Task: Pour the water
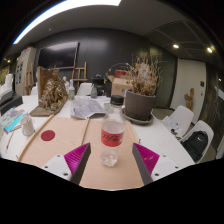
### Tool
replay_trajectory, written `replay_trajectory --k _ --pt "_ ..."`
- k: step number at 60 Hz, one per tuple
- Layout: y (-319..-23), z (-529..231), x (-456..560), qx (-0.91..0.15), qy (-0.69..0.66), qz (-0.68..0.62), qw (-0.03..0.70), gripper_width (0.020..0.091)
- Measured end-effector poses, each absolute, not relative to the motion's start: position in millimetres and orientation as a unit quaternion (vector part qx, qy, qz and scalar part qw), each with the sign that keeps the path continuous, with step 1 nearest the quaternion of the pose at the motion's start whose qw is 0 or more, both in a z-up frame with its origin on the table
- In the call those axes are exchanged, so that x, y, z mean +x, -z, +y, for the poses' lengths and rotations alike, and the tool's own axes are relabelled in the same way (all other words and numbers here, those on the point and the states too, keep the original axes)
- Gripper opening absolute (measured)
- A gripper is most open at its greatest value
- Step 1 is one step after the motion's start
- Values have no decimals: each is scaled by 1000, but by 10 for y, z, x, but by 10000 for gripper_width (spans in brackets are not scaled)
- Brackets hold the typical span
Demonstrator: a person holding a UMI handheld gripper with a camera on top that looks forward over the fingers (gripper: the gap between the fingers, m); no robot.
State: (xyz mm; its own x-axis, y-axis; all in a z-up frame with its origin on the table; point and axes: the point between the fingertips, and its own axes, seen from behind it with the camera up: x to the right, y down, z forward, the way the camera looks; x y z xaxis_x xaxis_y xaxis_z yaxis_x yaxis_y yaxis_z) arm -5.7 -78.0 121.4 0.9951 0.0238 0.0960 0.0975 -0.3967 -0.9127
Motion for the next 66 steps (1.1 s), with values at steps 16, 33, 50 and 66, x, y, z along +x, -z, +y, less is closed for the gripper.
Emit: replay_trajectory --k 16,33,50,66 --pt "-667 -83 -96 -844 -4 -51 534 639" --pt "-653 169 -142 -826 -6 -48 562 270" --pt "-1006 247 -239 -816 59 -92 567 249" --pt "-2244 516 -833 -723 242 -244 599 249"
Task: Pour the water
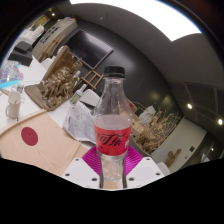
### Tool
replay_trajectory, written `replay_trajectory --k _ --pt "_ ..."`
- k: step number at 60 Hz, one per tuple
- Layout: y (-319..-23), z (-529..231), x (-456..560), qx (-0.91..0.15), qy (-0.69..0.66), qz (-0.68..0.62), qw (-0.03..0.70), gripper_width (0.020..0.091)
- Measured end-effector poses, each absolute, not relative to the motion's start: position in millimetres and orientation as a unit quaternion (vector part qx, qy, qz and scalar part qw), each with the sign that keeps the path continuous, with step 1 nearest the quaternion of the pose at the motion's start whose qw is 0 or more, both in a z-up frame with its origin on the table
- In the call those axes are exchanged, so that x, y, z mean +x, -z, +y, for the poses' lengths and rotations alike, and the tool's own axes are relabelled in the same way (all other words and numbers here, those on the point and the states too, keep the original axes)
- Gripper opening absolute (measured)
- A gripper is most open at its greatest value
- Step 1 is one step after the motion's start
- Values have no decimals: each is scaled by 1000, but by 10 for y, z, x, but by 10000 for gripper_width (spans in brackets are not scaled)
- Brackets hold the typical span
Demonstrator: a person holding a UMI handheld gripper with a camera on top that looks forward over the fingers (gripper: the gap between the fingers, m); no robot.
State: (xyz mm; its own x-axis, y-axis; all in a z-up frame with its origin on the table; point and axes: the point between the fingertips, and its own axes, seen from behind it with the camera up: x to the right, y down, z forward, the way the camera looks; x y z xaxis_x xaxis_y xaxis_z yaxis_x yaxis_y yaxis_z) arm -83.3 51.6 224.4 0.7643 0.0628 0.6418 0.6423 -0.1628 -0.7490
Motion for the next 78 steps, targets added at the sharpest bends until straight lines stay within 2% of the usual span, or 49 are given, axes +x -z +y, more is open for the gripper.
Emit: replay_trajectory --k 7,16,31,47,57,69,78 --pt "-2640 590 -1411 -661 324 -326 593 248" --pt "-2833 715 -2328 -559 419 -446 560 247" --pt "-2659 904 -3426 -383 548 -597 444 247" --pt "-2179 975 -3884 -253 603 -673 346 245" --pt "-2121 931 -3851 -301 577 -664 368 245" --pt "-2378 742 -3739 -526 416 -548 500 246" --pt "-2404 568 -3632 -668 237 -412 572 247"
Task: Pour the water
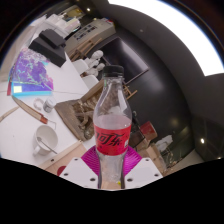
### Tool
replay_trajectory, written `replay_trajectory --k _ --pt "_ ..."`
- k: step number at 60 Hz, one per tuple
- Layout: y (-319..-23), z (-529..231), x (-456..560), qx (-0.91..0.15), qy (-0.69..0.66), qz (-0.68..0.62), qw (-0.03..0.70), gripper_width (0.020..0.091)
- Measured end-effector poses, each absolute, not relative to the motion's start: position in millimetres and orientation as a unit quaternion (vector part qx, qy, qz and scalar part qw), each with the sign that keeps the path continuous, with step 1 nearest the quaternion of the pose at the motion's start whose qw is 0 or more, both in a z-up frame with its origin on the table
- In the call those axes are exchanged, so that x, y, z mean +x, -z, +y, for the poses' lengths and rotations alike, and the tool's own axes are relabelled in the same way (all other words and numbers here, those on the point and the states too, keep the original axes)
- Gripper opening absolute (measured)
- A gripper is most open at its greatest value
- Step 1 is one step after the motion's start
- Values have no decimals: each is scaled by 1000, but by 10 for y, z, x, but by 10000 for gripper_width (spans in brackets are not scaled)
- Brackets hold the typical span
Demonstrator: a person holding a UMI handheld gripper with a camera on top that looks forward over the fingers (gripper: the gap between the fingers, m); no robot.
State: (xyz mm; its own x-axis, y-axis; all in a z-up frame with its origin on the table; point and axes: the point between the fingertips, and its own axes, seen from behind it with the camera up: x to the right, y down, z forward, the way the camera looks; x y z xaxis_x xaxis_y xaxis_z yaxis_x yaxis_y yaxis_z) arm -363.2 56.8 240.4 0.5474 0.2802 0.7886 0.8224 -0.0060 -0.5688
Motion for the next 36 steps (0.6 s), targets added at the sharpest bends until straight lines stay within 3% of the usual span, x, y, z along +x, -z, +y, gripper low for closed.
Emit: replay_trajectory --k 5,17,36 --pt "-2263 499 -3602 -721 139 -344 585 248" --pt "-1562 519 -3495 -792 -22 -215 572 249" --pt "-883 703 -3494 -803 -103 -156 565 252"
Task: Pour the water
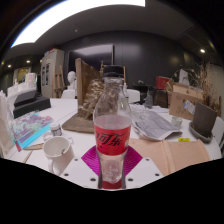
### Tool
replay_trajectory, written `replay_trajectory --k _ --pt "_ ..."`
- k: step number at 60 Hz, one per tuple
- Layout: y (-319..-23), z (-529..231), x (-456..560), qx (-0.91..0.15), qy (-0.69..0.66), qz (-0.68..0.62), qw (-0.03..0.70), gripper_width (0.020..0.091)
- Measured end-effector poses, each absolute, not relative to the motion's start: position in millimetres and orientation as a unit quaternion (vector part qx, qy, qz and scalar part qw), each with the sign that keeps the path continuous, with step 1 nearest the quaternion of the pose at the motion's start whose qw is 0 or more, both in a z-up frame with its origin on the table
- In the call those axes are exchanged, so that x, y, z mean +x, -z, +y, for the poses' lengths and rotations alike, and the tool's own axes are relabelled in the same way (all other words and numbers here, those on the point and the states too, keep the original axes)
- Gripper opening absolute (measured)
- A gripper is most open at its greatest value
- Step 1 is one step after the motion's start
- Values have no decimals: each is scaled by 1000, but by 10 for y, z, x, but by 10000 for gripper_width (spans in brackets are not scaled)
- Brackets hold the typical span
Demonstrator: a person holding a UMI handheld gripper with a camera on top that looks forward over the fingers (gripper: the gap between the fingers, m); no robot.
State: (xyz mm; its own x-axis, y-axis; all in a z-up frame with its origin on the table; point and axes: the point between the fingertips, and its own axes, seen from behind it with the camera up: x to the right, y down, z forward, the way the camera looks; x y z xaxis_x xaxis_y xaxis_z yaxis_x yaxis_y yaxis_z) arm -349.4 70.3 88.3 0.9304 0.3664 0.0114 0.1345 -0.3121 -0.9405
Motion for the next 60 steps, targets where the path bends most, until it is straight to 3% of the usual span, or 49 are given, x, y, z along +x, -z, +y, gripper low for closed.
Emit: replay_trajectory --k 8,13,16,21,23,26,29,33,47,60 --pt "-762 713 -3503 -798 -107 -156 572 258" --pt "-767 704 -3492 -797 -112 -143 576 298" --pt "-764 700 -3477 -799 -113 -137 575 365" --pt "-755 671 -3455 -804 -110 -142 566 502" --pt "-746 636 -3442 -808 -103 -146 561 626" --pt "-771 568 -3414 -814 -94 -152 553 875" --pt "-841 456 -3378 -820 -88 -154 544 822" --pt "-1003 245 -3335 -829 -87 -151 532 866" --pt "-1667 -800 -3075 -867 -30 -130 481 855" --pt "-2179 -1473 -3072 -859 -9 -133 495 853"
